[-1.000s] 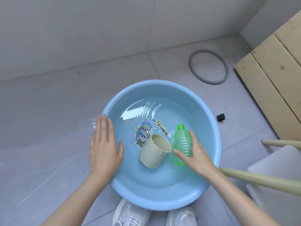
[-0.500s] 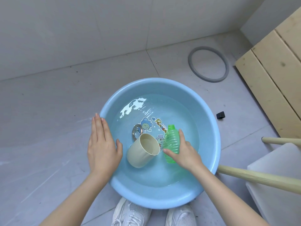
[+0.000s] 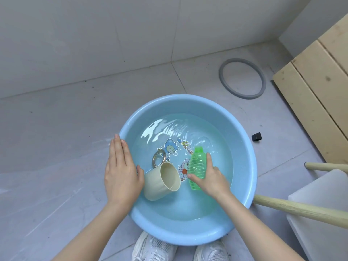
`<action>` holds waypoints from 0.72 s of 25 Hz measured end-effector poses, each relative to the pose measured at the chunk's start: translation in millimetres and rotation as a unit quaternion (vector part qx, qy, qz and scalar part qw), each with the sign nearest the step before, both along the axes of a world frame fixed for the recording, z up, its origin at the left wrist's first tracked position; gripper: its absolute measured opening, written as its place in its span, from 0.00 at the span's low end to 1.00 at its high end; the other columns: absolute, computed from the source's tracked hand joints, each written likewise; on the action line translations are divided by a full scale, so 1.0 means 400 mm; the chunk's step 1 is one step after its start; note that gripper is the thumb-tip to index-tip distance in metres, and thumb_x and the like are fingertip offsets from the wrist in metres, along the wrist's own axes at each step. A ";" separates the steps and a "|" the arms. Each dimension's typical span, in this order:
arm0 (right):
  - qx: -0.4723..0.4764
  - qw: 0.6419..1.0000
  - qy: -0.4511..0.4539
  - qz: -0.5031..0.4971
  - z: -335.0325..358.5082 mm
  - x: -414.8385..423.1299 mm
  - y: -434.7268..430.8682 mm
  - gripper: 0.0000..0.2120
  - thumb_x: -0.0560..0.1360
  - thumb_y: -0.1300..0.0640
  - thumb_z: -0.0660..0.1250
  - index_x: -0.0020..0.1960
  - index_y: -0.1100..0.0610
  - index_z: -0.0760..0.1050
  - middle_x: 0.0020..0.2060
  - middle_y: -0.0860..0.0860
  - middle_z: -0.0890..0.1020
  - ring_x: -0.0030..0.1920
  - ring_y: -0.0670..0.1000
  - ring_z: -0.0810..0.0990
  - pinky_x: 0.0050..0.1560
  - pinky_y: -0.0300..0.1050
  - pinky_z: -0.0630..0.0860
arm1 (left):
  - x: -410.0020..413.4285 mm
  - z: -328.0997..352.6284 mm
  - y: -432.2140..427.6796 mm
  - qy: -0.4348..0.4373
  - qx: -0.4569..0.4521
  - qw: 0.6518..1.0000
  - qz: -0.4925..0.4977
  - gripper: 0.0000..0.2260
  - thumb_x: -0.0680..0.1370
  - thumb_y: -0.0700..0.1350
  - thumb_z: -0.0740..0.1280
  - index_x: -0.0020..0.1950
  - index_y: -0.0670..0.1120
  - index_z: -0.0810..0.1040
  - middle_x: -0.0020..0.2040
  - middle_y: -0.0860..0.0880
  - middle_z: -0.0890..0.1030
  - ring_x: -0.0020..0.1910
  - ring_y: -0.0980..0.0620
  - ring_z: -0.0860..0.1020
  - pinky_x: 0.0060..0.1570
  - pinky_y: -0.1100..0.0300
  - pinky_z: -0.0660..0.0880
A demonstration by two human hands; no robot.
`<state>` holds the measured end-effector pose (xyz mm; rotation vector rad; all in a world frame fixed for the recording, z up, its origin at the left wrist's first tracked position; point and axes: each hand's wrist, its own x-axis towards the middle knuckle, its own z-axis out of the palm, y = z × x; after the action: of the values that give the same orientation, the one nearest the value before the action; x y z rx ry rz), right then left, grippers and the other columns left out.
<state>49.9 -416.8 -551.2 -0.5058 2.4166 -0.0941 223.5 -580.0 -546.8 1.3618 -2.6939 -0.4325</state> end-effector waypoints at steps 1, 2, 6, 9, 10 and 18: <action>0.005 1.000 0.003 -0.001 -0.002 0.004 -0.002 0.49 0.70 0.30 0.62 0.77 0.47 0.38 0.63 0.57 0.73 0.63 0.59 0.74 0.55 0.51 0.73 | 0.000 0.001 0.000 0.000 0.000 1.000 0.000 0.38 0.67 0.39 0.72 0.73 0.32 0.60 0.75 0.36 0.59 0.73 0.38 0.60 0.59 0.43 0.72; 0.010 1.000 0.005 -0.002 -0.003 0.007 -0.005 0.49 0.70 0.30 0.62 0.77 0.47 0.37 0.63 0.57 0.73 0.62 0.59 0.74 0.54 0.50 0.73 | -0.001 0.002 0.000 -0.001 0.000 1.000 0.002 0.38 0.67 0.39 0.73 0.73 0.32 0.60 0.75 0.36 0.59 0.73 0.38 0.60 0.59 0.43 0.72; 0.015 1.000 0.013 -0.006 -0.005 0.016 -0.011 0.49 0.70 0.30 0.62 0.77 0.47 0.37 0.63 0.57 0.72 0.62 0.58 0.75 0.54 0.50 0.73 | -0.001 0.002 0.001 0.001 -0.006 1.000 0.002 0.39 0.65 0.38 0.73 0.72 0.31 0.61 0.75 0.36 0.60 0.72 0.39 0.61 0.59 0.44 0.73; 0.016 1.000 0.021 -0.013 -0.004 0.022 -0.012 0.49 0.70 0.30 0.62 0.77 0.47 0.37 0.63 0.57 0.72 0.62 0.59 0.75 0.53 0.50 0.73 | -0.001 0.002 0.000 0.000 -0.005 1.000 0.002 0.39 0.65 0.39 0.73 0.72 0.31 0.61 0.75 0.36 0.60 0.73 0.39 0.60 0.59 0.44 0.72; 0.018 0.999 0.024 -0.013 -0.004 0.025 -0.012 0.49 0.71 0.30 0.62 0.77 0.47 0.37 0.63 0.57 0.72 0.62 0.59 0.75 0.53 0.50 0.72 | -0.001 0.003 0.000 -0.002 -0.005 1.000 0.002 0.39 0.65 0.39 0.73 0.72 0.31 0.61 0.75 0.36 0.60 0.73 0.39 0.61 0.59 0.44 0.72; 0.024 0.999 0.030 -0.011 0.002 0.027 -0.021 0.48 0.71 0.30 0.62 0.77 0.47 0.38 0.63 0.56 0.73 0.61 0.58 0.76 0.51 0.48 0.71 | -0.001 0.006 0.002 -0.003 -0.006 1.000 -0.001 0.39 0.65 0.38 0.73 0.72 0.31 0.61 0.74 0.35 0.61 0.72 0.38 0.62 0.60 0.44 0.73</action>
<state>60.7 -425.2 -550.2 -0.4664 2.4765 -0.0320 223.0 -579.4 -544.4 1.3588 -2.6978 -0.4126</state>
